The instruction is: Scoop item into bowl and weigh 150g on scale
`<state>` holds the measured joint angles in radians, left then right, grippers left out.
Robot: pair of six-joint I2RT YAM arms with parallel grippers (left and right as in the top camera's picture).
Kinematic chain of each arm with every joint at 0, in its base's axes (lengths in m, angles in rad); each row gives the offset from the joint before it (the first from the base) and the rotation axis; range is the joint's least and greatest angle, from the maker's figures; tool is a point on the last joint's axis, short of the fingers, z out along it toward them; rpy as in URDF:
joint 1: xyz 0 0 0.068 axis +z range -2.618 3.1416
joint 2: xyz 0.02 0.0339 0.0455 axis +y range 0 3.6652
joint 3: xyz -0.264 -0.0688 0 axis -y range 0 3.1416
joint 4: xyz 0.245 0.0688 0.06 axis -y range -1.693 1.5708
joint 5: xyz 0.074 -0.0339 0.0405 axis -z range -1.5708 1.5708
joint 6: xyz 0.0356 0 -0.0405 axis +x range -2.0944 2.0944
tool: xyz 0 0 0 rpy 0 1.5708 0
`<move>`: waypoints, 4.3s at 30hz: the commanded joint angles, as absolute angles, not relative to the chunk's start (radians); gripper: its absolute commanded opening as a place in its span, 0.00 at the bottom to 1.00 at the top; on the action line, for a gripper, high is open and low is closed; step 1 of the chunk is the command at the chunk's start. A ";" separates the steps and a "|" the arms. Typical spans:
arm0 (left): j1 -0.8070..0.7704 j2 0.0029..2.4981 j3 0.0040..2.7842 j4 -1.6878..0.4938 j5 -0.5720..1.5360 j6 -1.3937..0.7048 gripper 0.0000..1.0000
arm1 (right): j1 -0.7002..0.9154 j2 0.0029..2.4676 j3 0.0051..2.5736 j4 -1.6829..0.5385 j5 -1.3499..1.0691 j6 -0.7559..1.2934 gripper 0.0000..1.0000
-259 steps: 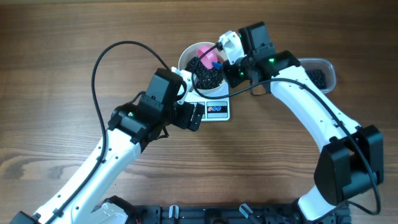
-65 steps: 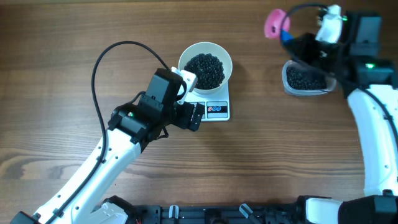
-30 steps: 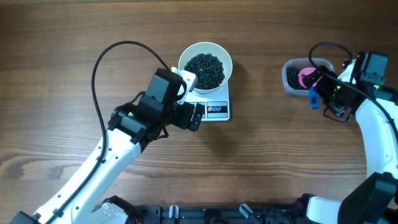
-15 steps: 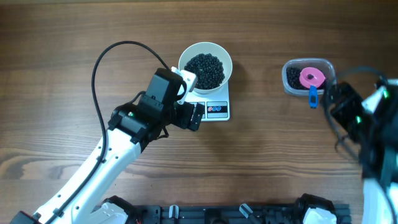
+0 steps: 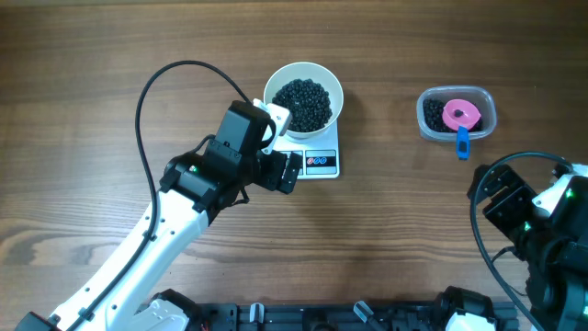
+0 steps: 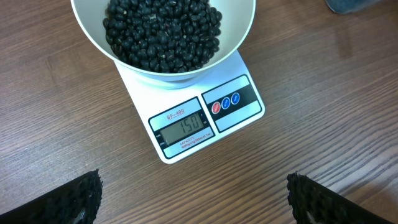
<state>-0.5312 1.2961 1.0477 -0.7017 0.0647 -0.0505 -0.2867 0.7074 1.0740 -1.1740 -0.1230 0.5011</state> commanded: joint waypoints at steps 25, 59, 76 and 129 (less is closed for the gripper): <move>-0.533 1.298 1.043 -0.699 0.059 -0.060 1.00 | -0.125 0.003 0.113 -0.036 0.000 0.138 1.00; -0.533 1.298 1.043 -0.699 0.059 -0.060 1.00 | -0.051 0.003 0.005 -0.002 -0.038 -0.065 1.00; -0.533 1.298 1.043 -0.699 0.059 -0.060 1.00 | -0.051 0.004 0.005 0.001 -0.038 -0.050 1.00; -0.505 1.257 1.043 -0.484 -0.101 -0.060 1.00 | -0.051 0.004 0.005 0.001 -0.038 -0.050 1.00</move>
